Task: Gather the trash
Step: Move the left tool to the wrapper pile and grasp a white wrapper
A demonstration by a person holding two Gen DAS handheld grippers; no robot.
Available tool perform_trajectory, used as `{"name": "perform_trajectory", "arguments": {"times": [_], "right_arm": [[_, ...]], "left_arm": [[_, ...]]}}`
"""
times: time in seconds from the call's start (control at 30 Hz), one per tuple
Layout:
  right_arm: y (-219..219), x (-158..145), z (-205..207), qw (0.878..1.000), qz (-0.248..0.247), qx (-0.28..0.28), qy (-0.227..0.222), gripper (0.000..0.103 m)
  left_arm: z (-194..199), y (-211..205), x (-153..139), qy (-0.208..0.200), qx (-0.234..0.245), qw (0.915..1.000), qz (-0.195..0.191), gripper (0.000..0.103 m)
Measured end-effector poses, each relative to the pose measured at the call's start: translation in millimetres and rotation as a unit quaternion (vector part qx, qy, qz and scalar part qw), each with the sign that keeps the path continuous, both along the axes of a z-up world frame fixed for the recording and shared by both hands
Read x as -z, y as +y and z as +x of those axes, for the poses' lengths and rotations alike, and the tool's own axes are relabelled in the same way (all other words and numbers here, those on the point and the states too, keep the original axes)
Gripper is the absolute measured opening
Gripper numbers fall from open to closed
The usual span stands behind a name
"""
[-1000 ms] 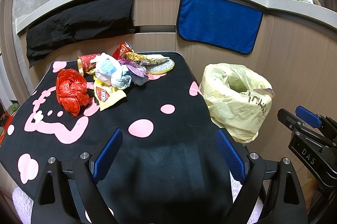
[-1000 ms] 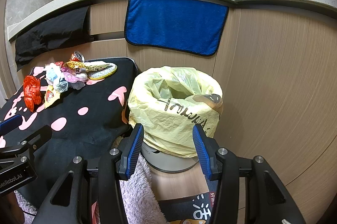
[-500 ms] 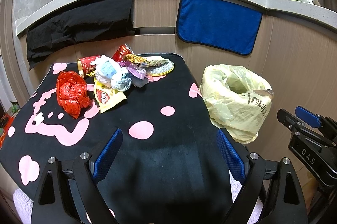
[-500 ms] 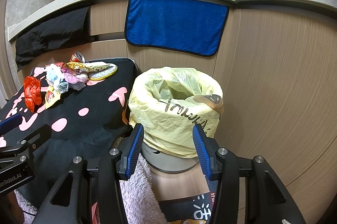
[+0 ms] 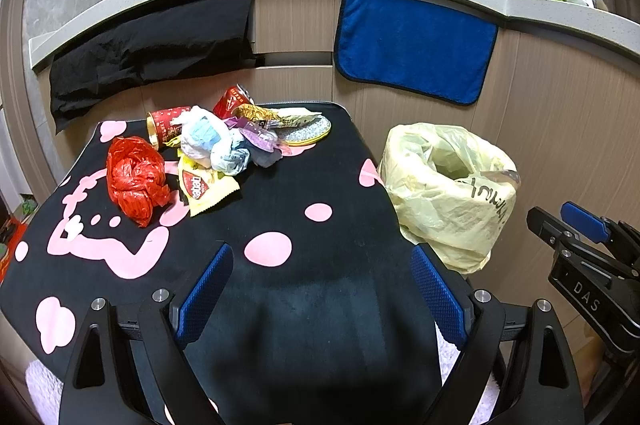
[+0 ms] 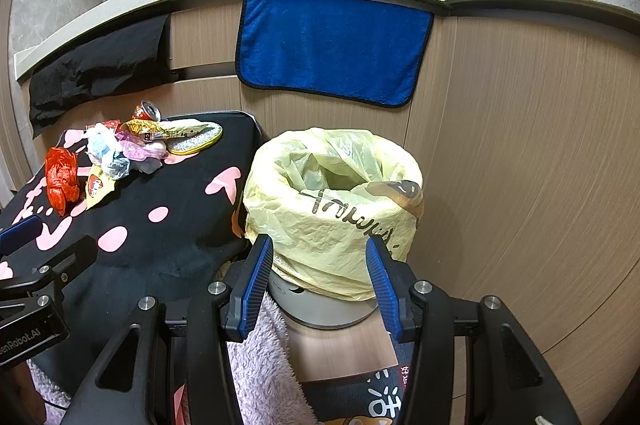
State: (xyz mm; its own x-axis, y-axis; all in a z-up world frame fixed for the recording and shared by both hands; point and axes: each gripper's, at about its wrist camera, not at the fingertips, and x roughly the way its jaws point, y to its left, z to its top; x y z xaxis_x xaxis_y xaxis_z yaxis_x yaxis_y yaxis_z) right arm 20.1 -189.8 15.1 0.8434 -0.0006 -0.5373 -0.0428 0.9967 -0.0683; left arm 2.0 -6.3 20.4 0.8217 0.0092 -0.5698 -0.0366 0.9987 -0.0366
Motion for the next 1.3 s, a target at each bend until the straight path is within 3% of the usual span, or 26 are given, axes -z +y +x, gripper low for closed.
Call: {"name": "perform_trajectory", "arguments": {"times": [0.3, 0.9, 1.13, 1.3], "right_arm": [[3, 3, 19, 1.0, 0.004, -0.009, 0.009, 0.046], [41, -2, 150, 0.999, 0.017, -0.047, 0.013, 0.046], [47, 11, 182, 0.998, 0.029, -0.049, 0.036, 0.046], [43, 20, 195, 0.997, 0.042, -0.045, 0.054, 0.046]], "left_arm": [[23, 9, 3, -0.001, -0.002, 1.0, -0.003, 0.09], [137, 80, 17, 0.01, -0.04, 0.9991, -0.01, 0.09], [180, 106, 4, -0.018, -0.036, 0.9992, -0.008, 0.091], [208, 126, 15, 0.011, -0.046, 0.9986, -0.021, 0.091]]}}
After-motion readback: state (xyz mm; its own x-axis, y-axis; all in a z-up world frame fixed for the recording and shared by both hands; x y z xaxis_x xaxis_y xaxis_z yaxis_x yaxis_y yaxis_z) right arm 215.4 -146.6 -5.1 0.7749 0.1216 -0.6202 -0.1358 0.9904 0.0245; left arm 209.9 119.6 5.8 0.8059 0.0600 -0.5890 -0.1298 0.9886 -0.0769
